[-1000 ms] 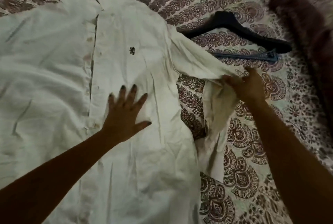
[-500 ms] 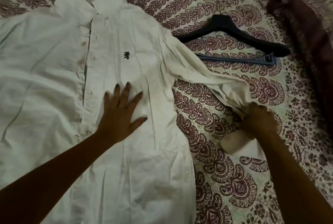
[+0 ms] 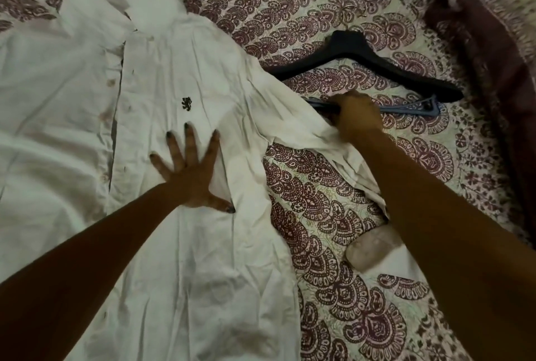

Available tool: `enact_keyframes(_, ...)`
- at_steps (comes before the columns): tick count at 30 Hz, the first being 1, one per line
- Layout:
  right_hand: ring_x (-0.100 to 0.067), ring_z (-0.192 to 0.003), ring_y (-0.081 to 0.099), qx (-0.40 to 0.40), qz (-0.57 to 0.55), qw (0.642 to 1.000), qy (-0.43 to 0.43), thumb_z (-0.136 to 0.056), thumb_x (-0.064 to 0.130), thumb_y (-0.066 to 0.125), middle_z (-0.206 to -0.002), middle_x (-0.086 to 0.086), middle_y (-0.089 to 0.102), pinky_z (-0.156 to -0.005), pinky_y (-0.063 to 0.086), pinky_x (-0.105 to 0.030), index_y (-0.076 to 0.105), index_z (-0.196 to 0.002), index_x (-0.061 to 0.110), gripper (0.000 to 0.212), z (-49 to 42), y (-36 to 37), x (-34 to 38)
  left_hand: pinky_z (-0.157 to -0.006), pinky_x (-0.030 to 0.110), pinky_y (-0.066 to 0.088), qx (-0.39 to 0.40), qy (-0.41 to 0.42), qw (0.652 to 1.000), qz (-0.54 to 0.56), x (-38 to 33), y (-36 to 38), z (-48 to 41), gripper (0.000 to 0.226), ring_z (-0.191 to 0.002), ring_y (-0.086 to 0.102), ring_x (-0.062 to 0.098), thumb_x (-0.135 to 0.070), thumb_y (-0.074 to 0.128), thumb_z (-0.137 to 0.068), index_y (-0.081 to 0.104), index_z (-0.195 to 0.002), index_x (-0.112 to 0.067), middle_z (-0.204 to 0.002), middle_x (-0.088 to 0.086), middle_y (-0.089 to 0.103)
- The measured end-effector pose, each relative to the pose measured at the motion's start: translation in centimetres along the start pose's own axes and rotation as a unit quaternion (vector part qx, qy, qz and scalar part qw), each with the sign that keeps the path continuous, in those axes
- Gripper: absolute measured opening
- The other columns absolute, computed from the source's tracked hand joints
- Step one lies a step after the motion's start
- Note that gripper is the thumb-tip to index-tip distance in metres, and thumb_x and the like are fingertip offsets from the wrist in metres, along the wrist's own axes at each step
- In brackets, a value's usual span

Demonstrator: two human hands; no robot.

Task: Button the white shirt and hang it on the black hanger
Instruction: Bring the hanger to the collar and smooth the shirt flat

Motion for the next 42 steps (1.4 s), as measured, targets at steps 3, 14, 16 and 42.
enact_keyframes(3, -0.035, -0.101, 0.058, 0.010, 0.054, 0.998, -0.019, -0.094, 0.014, 0.050, -0.111, -0.015, 0.058, -0.083, 0.046, -0.041, 0.060, -0.118, 0.015, 0.026, -0.9, -0.5, 0.2, -0.097, 0.074, -0.009, 0.012, 0.002, 1.000, 0.000, -0.1, 0.0, 0.1, 0.146, -0.122, -0.044, 0.047, -0.076, 0.070, -0.044, -0.048, -0.119, -0.035, -0.130, 0.015, -0.057)
enact_keyframes(14, -0.039, -0.097, 0.059, -0.151, 0.073, 0.985, 0.040, -0.097, 0.005, 0.041, -0.121, -0.022, 0.055, -0.072, 0.046, -0.042, 0.053, -0.123, 0.001, 0.028, -1.9, -10.2, -1.8, -0.095, 0.074, -0.012, 0.015, -0.002, 1.000, 0.002, 0.1, 0.2, -0.2, 0.148, -0.114, -0.050, 0.045, -0.078, 0.069, -0.041, -0.051, -0.117, -0.036, -0.128, 0.015, -0.058)
enact_keyframes(16, -0.036, -0.092, 0.061, -0.157, 0.072, 0.985, -0.008, -0.097, 0.006, 0.043, -0.116, -0.022, 0.058, -0.067, 0.047, -0.040, 0.055, -0.120, -0.001, 0.026, -0.6, -10.1, 1.5, -0.095, 0.074, -0.012, 0.014, 0.003, 1.000, 0.009, -0.1, 0.0, -0.1, 0.147, -0.118, -0.048, 0.046, -0.079, 0.069, -0.041, -0.051, -0.116, -0.036, -0.129, 0.014, -0.058)
enact_keyframes(42, -0.033, -0.088, 0.062, 0.034, -0.138, 0.989, 0.045, -0.084, 0.055, 0.054, -0.094, -0.015, 0.064, -0.076, 0.049, -0.039, 0.058, -0.114, 0.013, 0.052, 6.9, -2.9, 15.8, -0.072, 0.034, 0.059, -0.255, 0.059, 0.424, 0.867, 21.4, -11.9, 5.2, 0.015, -0.075, 0.072, 0.020, -0.017, 0.038, -0.099, 0.045, -0.101, -0.030, -0.080, -0.009, 0.073)
Point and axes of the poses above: each hand's wrist, its own z-axis away from the middle knuckle, its own y-axis out of the palm, x = y × z, the point moved 9 cm from there along -z, towards the middle knuckle
